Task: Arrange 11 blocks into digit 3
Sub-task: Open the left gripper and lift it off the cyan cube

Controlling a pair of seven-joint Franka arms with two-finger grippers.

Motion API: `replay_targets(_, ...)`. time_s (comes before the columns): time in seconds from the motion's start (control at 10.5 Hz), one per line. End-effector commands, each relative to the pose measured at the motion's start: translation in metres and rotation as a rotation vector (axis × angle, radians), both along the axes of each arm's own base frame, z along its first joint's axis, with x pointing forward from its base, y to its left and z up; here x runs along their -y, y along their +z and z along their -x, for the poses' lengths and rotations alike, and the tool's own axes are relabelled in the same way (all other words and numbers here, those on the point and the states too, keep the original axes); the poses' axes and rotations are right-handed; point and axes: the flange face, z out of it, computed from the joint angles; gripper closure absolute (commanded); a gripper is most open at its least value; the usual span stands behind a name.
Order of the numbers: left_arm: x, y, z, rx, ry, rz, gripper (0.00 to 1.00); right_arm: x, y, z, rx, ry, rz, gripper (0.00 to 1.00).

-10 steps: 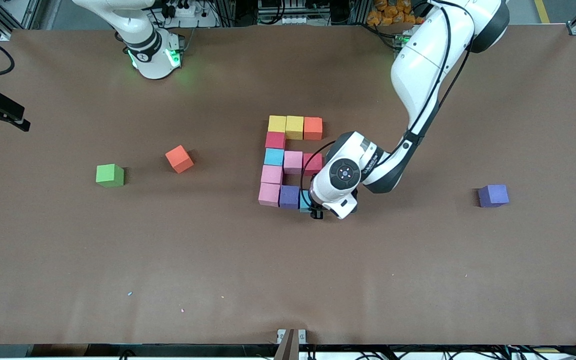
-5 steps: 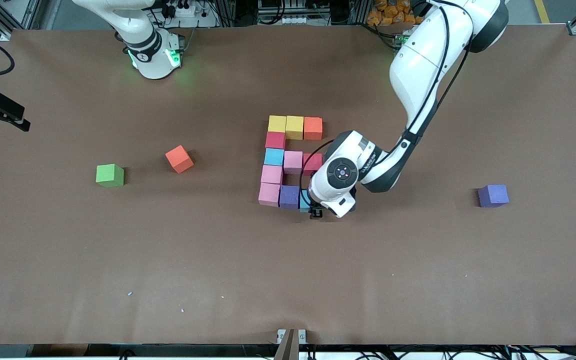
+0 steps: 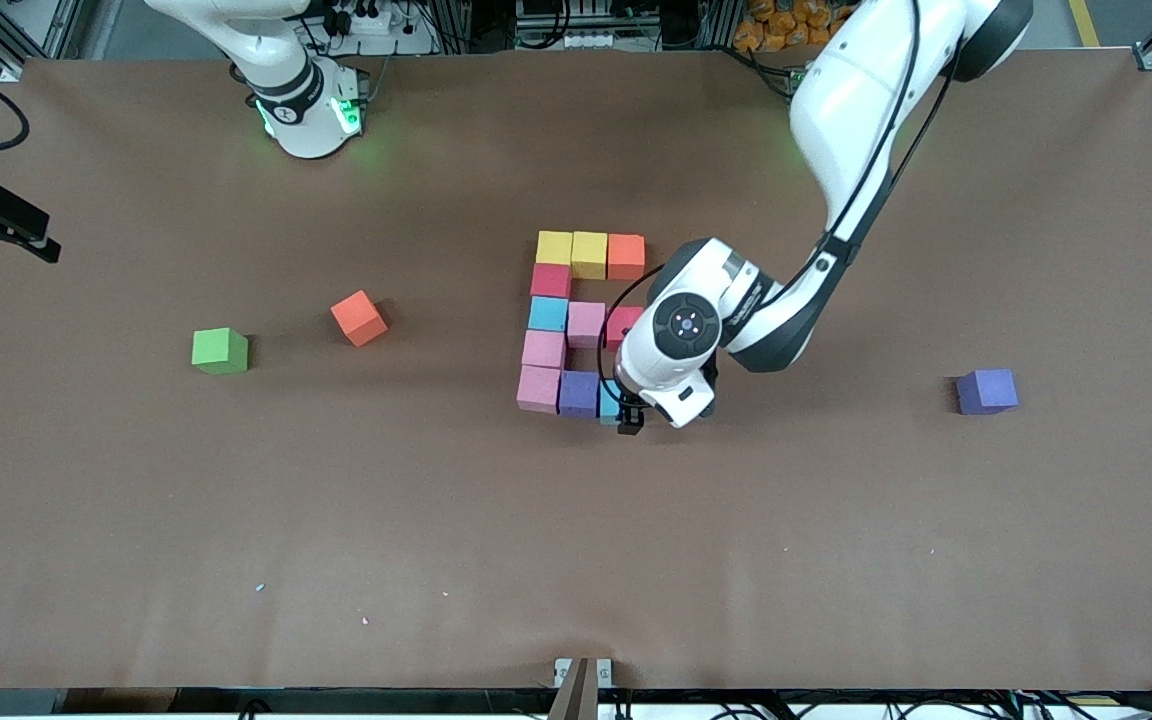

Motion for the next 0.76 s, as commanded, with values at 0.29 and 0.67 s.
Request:
replay_targets(0.29,-0.024,0.078,0.003,0.063,-0.211,-0.034,0.00,0.001,0.003,0.002,-0.001,0.009,0.005,0.00)
replay_targets(0.67,-0.031,0.112,0.010,0.096,-0.373,-0.070,0.00,0.000,0.004,0.001,0.001,0.013,0.008,0.00)
